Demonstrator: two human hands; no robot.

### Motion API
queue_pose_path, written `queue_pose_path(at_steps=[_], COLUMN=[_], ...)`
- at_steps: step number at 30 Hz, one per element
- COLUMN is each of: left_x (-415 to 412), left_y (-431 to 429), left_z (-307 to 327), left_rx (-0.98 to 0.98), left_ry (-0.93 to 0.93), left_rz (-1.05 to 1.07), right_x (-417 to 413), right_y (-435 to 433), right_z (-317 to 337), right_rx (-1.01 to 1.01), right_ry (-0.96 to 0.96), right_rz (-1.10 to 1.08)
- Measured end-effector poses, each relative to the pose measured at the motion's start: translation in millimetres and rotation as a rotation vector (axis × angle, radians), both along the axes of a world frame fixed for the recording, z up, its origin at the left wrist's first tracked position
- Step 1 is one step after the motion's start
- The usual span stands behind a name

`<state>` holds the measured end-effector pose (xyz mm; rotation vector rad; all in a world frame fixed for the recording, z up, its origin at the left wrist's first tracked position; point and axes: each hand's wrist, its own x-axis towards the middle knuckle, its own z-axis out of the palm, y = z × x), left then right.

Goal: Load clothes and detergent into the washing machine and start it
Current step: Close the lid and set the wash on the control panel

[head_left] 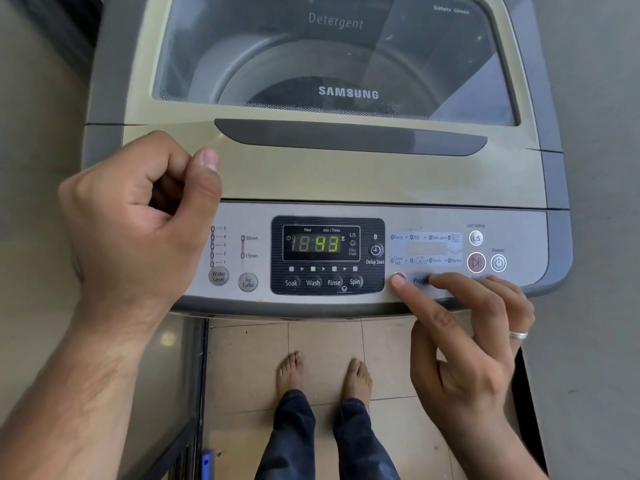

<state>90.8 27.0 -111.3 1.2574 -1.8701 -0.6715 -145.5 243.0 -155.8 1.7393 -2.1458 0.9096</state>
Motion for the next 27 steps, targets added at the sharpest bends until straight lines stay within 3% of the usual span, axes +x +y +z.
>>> queue_pose_path(at_steps=[18,27], left_x=[-3.1,-4.2], left_y=[1.3,2.6], left_z=[2.2,4.0], left_rx=[-0.067,-0.107], left_ry=[0.014,0.001], left_rz=[0.003,0.017], right_x=[8.8,62.3], right_y=[-1.2,-14.3], right_z=[-1.5,1.8], right_rx=[-0.042,0.021], right_ry=[0.016,0.107], right_rz=[-0.027,0.151])
